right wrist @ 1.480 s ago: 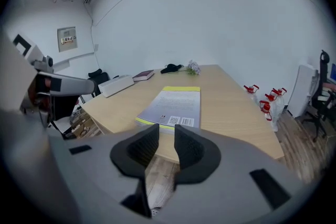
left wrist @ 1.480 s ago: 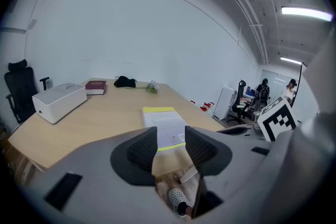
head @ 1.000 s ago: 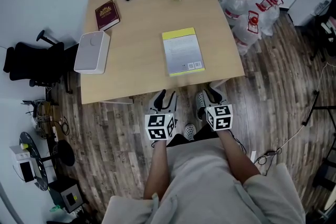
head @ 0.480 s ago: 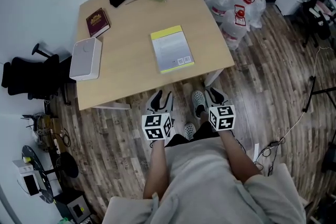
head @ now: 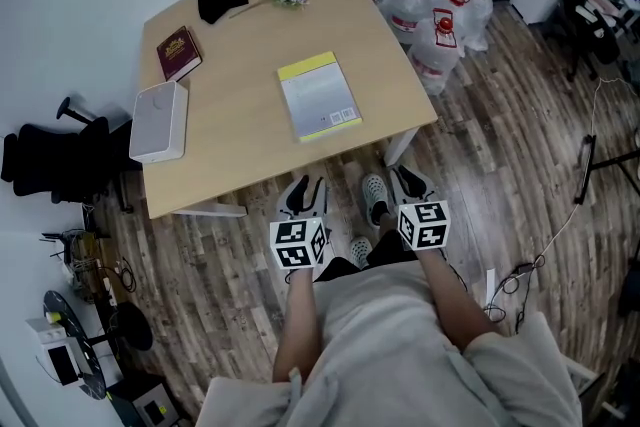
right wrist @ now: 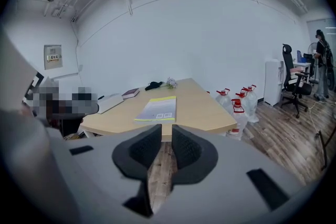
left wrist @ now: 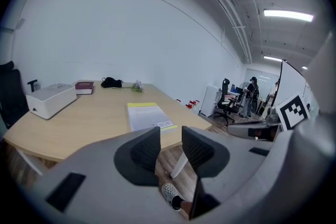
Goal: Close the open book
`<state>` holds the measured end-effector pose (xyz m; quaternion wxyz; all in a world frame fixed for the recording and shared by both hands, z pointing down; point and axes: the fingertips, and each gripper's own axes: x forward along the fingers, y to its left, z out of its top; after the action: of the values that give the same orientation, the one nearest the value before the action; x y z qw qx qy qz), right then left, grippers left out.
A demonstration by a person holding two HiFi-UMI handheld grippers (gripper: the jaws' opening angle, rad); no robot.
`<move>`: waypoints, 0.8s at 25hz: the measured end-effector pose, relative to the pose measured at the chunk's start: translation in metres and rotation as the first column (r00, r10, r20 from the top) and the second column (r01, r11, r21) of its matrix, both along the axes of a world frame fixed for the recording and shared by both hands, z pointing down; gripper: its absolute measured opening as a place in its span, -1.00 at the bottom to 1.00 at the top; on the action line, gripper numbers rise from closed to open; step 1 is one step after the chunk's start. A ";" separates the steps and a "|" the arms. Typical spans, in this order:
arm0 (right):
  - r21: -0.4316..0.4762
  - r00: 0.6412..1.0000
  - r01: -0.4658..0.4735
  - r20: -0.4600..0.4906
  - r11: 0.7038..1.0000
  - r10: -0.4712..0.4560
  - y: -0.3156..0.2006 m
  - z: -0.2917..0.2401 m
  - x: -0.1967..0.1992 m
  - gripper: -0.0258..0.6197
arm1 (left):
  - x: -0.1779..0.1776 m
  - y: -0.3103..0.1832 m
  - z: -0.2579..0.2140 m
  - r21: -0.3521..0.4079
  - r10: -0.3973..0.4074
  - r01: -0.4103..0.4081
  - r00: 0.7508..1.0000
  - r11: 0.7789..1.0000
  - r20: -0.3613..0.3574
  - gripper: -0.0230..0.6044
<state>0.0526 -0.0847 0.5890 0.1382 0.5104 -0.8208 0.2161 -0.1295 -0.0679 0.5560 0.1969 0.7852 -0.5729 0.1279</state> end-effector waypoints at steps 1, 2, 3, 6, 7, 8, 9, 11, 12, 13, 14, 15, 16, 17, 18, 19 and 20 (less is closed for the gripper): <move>0.006 1.000 -0.003 -0.001 1.000 0.003 0.000 -0.001 0.000 -0.73 | -0.002 0.001 0.000 -0.001 -0.005 0.005 1.000 1.000 0.001 -0.52; 0.012 1.000 -0.003 -0.001 1.000 0.003 0.000 -0.003 -0.001 -0.75 | -0.004 0.002 0.000 0.000 -0.011 0.011 1.000 1.000 0.002 -0.57; 0.015 1.000 0.000 -0.002 1.000 0.000 0.001 -0.004 -0.003 -0.76 | -0.006 0.003 0.000 0.000 -0.018 0.018 1.000 1.000 0.004 -0.61; 0.022 1.000 0.014 0.001 1.000 -0.014 0.002 -0.005 -0.008 -0.84 | -0.012 0.005 -0.001 0.000 -0.036 0.036 0.999 0.999 0.003 -0.80; 0.026 1.000 0.017 0.003 1.000 -0.017 0.002 -0.006 -0.010 -0.87 | -0.014 0.006 -0.001 0.002 -0.040 0.040 0.999 0.999 -0.001 -0.83; 0.029 1.000 0.020 0.005 0.999 -0.020 0.001 -0.007 -0.012 -0.90 | -0.015 0.005 -0.002 0.006 -0.042 0.042 0.999 0.999 -0.003 -0.85; 0.031 1.000 0.023 0.003 0.999 -0.023 0.001 -0.007 -0.014 -0.90 | -0.016 0.005 -0.003 0.009 -0.042 0.042 0.999 0.999 -0.005 -0.85; 0.032 0.999 0.033 -0.016 0.999 -0.032 0.002 -0.008 -0.017 -0.90 | -0.018 0.006 -0.006 0.015 -0.035 0.035 0.999 0.999 -0.006 -0.86; 0.031 0.999 0.036 -0.028 0.999 -0.036 0.002 -0.008 -0.018 -0.90 | -0.017 0.007 -0.007 0.016 -0.029 0.030 1.000 0.999 -0.007 -0.86; 0.029 0.999 0.037 -0.036 0.999 -0.036 0.002 -0.008 -0.019 -0.90 | -0.016 0.009 -0.007 0.015 -0.024 0.024 1.000 1.000 -0.007 -0.86; 0.026 0.999 0.036 -0.036 0.999 -0.035 0.002 -0.007 -0.019 -0.90 | -0.016 0.010 -0.006 0.013 -0.018 0.018 1.000 1.000 -0.005 -0.86; 0.023 0.999 0.034 -0.034 0.999 -0.034 0.001 -0.007 -0.020 -0.90 | -0.016 0.011 -0.006 0.010 -0.014 0.014 1.000 1.000 -0.002 -0.86; 0.020 0.999 0.034 -0.031 0.999 -0.034 0.000 -0.006 -0.021 -0.90 | -0.016 0.011 -0.005 0.008 -0.012 0.012 1.000 1.000 0.001 -0.86; 0.018 0.999 0.036 -0.030 0.999 -0.036 -0.001 -0.006 -0.023 -0.90 | -0.017 0.011 -0.005 0.007 -0.012 0.012 1.000 1.000 0.002 -0.86; 0.017 0.999 0.039 -0.030 0.999 -0.039 -0.001 -0.006 -0.025 -0.90 | -0.018 0.011 -0.005 0.006 -0.013 0.013 1.000 1.000 0.003 -0.86; 0.016 0.999 0.044 -0.030 0.999 -0.043 0.000 -0.005 -0.027 -0.90 | -0.019 0.011 -0.006 0.006 -0.015 0.015 1.000 1.000 0.003 -0.86; 0.015 0.998 0.049 -0.030 0.999 -0.048 0.001 -0.005 -0.030 -0.90 | -0.021 0.011 -0.006 0.006 -0.017 0.017 1.000 1.000 0.003 -0.86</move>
<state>0.0227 -0.0842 0.5841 0.1513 0.4945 -0.8325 0.1987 -0.1503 -0.0568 0.5496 0.1947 0.7808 -0.5801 0.1259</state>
